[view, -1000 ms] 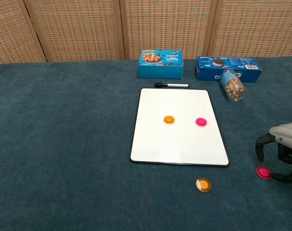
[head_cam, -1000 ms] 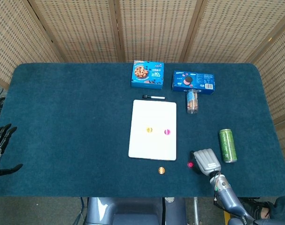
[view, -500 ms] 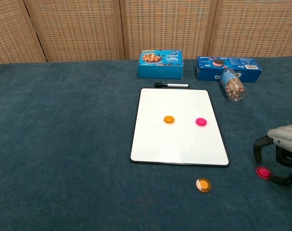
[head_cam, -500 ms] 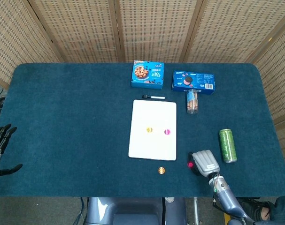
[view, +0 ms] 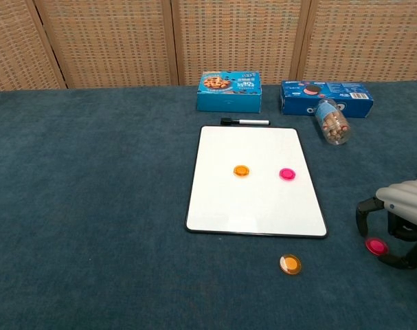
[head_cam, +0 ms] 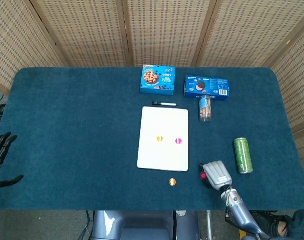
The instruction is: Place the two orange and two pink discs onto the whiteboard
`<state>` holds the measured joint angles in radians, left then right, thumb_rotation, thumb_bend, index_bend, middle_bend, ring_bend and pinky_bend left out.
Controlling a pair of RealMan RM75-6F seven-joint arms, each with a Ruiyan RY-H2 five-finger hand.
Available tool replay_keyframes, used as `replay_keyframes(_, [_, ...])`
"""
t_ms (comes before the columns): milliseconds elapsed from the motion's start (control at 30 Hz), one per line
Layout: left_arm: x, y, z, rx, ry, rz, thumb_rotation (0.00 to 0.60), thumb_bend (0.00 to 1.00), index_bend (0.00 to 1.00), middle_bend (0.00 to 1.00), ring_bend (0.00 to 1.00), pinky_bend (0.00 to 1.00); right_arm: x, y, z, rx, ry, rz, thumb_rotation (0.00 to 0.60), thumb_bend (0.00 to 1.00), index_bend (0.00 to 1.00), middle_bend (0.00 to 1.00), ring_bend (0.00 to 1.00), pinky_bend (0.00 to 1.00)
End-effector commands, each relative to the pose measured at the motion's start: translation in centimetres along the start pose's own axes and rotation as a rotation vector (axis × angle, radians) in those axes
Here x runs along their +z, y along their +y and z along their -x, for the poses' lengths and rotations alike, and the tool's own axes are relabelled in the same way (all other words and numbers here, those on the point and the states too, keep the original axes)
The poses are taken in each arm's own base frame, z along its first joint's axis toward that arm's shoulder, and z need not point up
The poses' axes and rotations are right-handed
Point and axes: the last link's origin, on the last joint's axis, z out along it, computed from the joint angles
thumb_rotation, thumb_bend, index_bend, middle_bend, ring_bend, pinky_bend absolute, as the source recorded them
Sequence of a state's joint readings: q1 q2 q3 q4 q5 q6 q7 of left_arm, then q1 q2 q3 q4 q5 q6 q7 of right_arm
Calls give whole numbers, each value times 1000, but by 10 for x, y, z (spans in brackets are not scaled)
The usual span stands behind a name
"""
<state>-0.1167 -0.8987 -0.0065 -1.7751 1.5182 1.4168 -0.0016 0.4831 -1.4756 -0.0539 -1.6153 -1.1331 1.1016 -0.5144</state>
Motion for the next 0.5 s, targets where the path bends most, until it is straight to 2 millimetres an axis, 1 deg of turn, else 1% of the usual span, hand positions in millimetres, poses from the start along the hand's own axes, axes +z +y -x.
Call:
replay_keyframes(33, [0, 0, 0, -1, 2, -1, 600, 0, 0, 0, 0, 0, 1, 0, 0, -2, 0, 2, 600, 353, 425, 974, 1000, 1000])
replay_keyframes(500, [0, 0, 0, -2, 1, -2, 600, 0, 0, 0, 0, 0, 2, 0, 4, -12, -15, 4, 600, 351, 433, 974, 1000, 1000])
